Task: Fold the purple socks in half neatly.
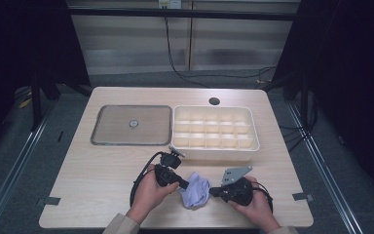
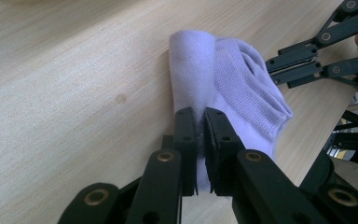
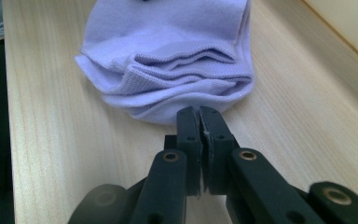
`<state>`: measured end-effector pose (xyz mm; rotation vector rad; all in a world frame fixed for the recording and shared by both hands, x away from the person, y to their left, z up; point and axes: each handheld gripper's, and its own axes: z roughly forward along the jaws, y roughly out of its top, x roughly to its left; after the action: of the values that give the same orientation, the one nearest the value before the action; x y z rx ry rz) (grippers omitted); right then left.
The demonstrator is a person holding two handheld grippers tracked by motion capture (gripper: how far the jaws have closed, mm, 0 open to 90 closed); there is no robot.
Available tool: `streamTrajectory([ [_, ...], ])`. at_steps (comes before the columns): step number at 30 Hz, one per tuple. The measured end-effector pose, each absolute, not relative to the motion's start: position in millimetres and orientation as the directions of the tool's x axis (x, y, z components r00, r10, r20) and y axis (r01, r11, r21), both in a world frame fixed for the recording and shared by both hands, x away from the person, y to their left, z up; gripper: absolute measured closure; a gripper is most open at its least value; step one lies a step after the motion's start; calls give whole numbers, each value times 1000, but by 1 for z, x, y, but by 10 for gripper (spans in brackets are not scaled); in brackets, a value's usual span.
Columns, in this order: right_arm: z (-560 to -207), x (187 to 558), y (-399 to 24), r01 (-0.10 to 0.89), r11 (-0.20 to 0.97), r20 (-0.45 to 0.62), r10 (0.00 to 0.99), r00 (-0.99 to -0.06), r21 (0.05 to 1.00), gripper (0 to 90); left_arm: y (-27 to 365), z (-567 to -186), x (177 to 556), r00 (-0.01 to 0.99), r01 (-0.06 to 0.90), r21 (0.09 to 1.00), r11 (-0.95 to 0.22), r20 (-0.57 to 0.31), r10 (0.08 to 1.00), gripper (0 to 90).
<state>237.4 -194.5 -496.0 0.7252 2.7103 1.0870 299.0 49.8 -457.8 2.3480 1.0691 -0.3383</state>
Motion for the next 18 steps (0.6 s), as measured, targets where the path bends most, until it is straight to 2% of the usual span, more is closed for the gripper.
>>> streamTrajectory([
  [10, -492, 235, -199, 393, 619, 54, 492, -869, 680, 875, 50, -457, 299, 646, 763, 361, -536, -428, 632, 839],
  [18, -493, 232, -192, 361, 654, 37, 454, -890, 665, 883, 48, -454, 298, 644, 765, 367, -529, -425, 637, 839],
])
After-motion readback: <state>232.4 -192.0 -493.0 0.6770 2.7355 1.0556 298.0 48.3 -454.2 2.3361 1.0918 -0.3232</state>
